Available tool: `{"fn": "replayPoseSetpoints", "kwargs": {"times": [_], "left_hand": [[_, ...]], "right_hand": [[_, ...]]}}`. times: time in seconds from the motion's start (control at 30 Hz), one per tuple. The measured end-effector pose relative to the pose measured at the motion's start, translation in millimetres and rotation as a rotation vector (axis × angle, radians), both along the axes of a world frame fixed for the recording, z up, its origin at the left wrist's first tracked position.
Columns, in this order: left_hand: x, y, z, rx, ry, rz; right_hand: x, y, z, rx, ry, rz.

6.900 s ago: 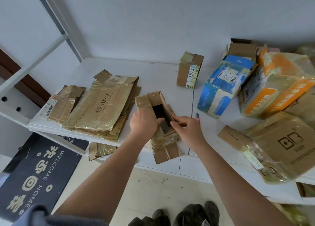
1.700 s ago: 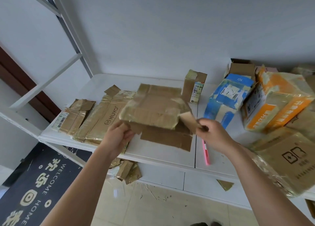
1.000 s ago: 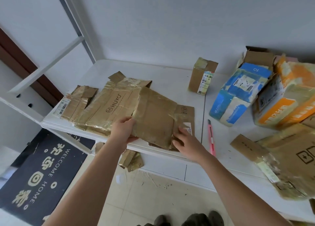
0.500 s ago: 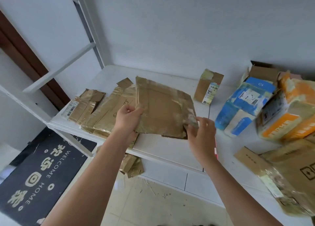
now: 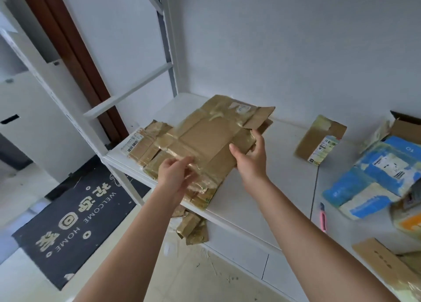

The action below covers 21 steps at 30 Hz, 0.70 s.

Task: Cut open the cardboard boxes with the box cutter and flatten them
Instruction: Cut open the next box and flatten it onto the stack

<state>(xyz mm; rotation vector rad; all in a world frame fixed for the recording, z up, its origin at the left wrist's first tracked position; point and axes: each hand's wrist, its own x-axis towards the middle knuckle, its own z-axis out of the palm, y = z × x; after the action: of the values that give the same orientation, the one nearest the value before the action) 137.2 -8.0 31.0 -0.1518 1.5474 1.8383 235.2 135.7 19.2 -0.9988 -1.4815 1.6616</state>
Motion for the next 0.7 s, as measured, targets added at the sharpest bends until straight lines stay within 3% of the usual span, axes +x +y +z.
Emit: {"fn": "replayPoseSetpoints", "kwargs": {"times": [0.17, 0.3, 0.47, 0.57, 0.63, 0.7], "left_hand": [[-35.6, -5.0, -25.5, -0.327, 0.166, 0.101], [-39.6, -6.4, -53.5, -0.59, 0.337, -0.07], [-42.7, -9.7, -78.2, -0.72, 0.433, -0.194], [-44.9, -7.6, -82.0, -1.041, 0.737, -0.346], [-49.8, -5.7, -84.8, -1.1, 0.956, -0.448], [-57.4, -3.4, -87.2, -1.095, 1.032, -0.617]], "right_hand": [[-35.0, 1.0, -29.8, 0.039, -0.199, 0.127], [-43.6, 2.7, -55.0, 0.119, -0.457, 0.232], [-55.6, -0.1, -69.4, 0.273, -0.658, 0.233], [-62.2, 2.3, -68.8, 0.61, -0.974, 0.199], [-65.1, 9.7, -71.6, 0.856, -1.034, 0.299], [-66.4, 22.6, -76.6, 0.947, -1.038, 0.515]]}}
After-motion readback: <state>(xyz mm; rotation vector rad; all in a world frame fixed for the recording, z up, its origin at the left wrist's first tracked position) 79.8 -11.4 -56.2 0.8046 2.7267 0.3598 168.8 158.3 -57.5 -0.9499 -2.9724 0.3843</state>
